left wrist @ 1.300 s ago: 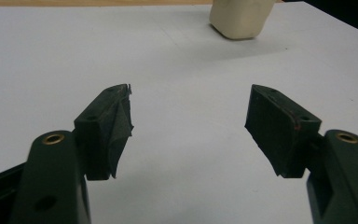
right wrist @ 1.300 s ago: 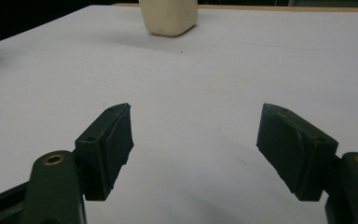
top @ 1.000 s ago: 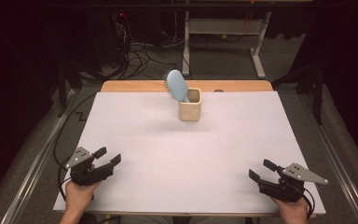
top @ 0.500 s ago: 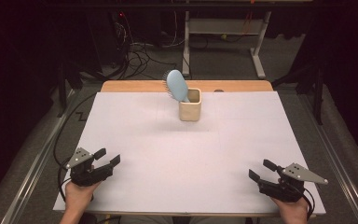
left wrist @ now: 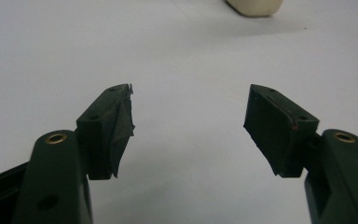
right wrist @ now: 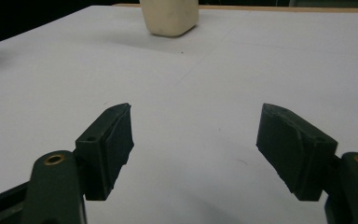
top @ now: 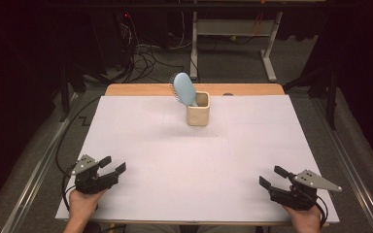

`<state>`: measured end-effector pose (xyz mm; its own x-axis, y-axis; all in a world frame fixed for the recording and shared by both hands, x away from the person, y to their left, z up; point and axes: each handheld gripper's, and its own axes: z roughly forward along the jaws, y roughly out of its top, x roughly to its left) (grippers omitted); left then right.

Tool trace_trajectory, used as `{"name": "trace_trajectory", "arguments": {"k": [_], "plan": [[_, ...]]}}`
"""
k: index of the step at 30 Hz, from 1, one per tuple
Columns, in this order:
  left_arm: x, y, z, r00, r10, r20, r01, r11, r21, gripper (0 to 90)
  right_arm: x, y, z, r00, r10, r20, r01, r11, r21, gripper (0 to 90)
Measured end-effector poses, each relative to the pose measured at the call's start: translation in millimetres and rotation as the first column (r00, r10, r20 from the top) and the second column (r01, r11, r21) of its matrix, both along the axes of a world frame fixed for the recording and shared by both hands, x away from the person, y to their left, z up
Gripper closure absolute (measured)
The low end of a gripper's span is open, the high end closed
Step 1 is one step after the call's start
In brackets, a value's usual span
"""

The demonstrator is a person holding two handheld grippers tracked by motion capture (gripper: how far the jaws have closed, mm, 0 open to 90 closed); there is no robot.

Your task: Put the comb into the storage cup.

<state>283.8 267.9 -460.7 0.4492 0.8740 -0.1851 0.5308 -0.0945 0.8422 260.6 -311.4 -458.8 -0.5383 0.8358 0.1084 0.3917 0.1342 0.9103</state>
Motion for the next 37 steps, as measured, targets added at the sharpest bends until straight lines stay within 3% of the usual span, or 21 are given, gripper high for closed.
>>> {"name": "trace_trajectory", "arguments": {"k": [13, 37], "plan": [[3.4, -1.2, -8.3, 0.9991, 0.006, -0.041, -0.005, 0.9990, 0.044, 33.1, 0.2, -0.4, -0.2, 1.0000, -0.002, -0.006, 0.002, 1.000, 0.001, 27.4], [6.3, 0.0, -14.4, 0.9971, 0.016, -0.075, -0.012, 0.9990, 0.044, 33.5, 0.4, -0.8, -0.4, 0.9999, -0.007, -0.011, 0.007, 1.000, 0.001, 27.7]]}}
